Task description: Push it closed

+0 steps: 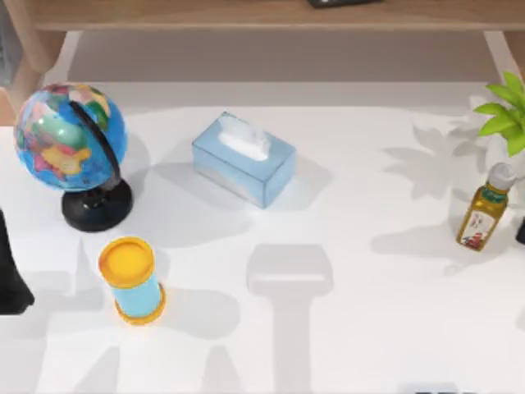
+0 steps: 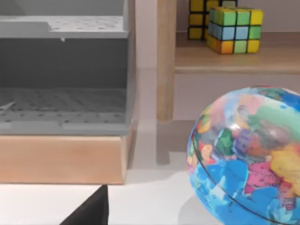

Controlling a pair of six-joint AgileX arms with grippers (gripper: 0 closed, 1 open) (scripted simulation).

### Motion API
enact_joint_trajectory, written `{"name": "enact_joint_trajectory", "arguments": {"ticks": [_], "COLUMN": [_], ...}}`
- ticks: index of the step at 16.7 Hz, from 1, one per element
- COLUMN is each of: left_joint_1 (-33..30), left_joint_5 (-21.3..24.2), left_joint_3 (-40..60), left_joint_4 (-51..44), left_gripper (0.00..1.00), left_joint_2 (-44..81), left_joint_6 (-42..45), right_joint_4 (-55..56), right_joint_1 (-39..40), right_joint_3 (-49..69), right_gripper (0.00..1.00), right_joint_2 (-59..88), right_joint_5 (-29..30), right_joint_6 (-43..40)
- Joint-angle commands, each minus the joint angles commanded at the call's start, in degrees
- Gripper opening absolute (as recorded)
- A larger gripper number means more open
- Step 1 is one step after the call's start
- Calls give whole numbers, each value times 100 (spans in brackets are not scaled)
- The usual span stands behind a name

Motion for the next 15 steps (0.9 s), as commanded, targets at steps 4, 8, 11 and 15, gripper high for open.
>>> {"name": "enact_joint_trajectory", "arguments": {"ticks": [4,8,11,15], "left_joint_1": [0,0,0,0], "left_joint_5": [0,0,0,0], "left_joint_3": [0,0,0,0], "left_joint_4": [0,0,0,0], "left_gripper": [100,100,100,100], "left_joint_2": [0,0,0,0], "left_joint_6": [0,0,0,0], "right_joint_4": [836,1278,1304,1239], "right_joint_1": [-68,-85,-85,-11], "right_joint_3": [9,40,42,114], "right_gripper": [100,100,100,100], "right_joint_2": [831,1266,1291,1301], "right_joint_5": [-140,-212,-216,-146], "right_joint_6": [-1421,-2156,-2198,-2197]}}
